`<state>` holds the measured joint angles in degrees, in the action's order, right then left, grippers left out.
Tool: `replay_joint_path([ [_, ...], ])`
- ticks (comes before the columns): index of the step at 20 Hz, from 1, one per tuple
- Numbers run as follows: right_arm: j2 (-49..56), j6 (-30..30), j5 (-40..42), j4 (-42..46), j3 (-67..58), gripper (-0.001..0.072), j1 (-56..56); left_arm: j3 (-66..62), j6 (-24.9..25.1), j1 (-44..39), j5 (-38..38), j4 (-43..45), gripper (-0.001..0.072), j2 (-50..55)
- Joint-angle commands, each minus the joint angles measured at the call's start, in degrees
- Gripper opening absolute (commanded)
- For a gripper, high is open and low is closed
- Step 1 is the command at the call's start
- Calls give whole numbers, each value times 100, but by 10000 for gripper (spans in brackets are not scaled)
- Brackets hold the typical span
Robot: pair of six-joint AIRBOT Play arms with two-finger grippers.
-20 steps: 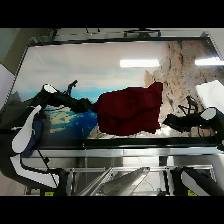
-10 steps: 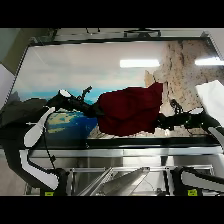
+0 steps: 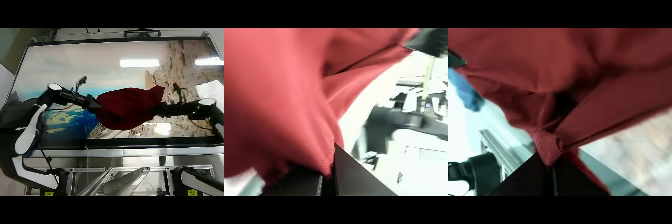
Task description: Fold the shirts.
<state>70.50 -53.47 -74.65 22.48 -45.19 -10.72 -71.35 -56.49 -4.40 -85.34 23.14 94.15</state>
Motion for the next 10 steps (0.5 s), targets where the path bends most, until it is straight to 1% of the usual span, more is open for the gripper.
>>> replay_joint_path([
  [1,-1379,-98,-291,-710,-931,24,-4,-872,-20,291,-820,-929,-1,-1016],
  [3,-2284,-96,66,-1233,-1526,24,-2,-1591,-59,450,-925,-1600,1,-1731],
  [4,-2745,-98,398,-1281,-1836,24,-2,-1971,-61,538,-841,-1775,15,-2070],
  [5,-3139,-98,708,-1268,-2070,24,-2,-2328,-66,621,-704,-1814,28,-2358],
  [8,-4109,-96,1510,-1250,-2354,24,-2,-3115,-61,903,-195,-1799,28,-3073],
  [9,-4306,-96,1620,-1115,-2354,24,-2,-3274,-61,1012,-61,-1727,28,-3233],
  [10,-4402,-122,1633,-874,-2352,25,-2,-3377,-66,1088,44,-1471,28,-3335],
])
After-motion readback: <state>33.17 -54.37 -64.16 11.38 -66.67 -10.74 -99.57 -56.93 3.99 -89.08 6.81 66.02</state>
